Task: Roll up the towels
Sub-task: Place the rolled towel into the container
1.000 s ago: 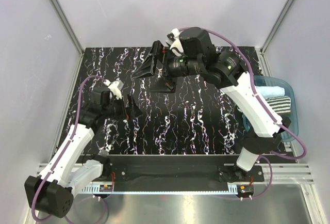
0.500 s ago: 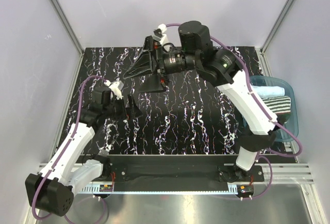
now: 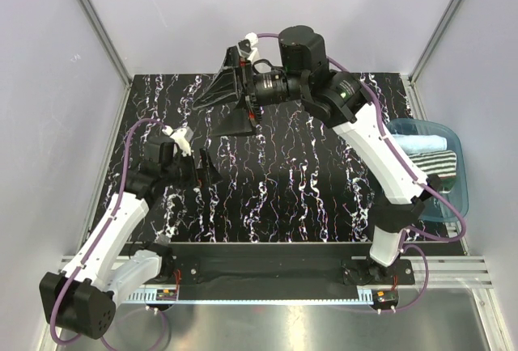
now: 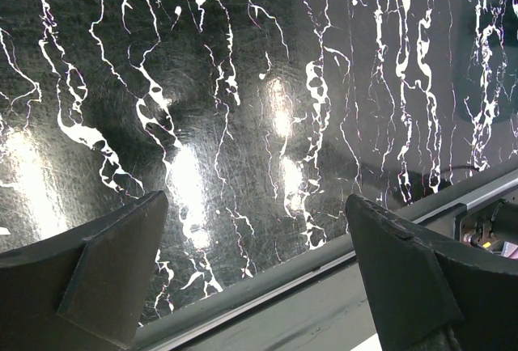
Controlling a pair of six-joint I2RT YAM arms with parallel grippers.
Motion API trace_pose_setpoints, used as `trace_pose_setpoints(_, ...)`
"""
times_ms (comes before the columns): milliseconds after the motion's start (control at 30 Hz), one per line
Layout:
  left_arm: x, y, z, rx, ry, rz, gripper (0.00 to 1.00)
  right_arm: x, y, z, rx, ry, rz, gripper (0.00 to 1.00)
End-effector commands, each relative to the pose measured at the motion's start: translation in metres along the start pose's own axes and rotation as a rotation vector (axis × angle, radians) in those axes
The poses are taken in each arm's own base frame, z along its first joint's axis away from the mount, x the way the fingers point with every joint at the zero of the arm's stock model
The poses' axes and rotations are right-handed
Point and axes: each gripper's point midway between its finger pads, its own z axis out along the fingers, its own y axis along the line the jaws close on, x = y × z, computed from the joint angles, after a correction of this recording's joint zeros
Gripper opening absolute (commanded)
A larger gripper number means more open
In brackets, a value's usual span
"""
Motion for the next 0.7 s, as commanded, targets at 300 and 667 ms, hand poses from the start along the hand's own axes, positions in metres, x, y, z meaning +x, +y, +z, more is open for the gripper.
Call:
trace_pose_setpoints(300,-0.015,0.005,-0.008,-0.042,-0.080,0.002,0.99,-0.031,0.016,0.006,-0.126,-0.008,0.080,1.00)
trace_pose_setpoints(667,-0.064,0.001,-0.037,0.026,-0.593,0.190,0.99,-0.110,-0.142,-0.067,0.360,-0.389,-0.102,1.00)
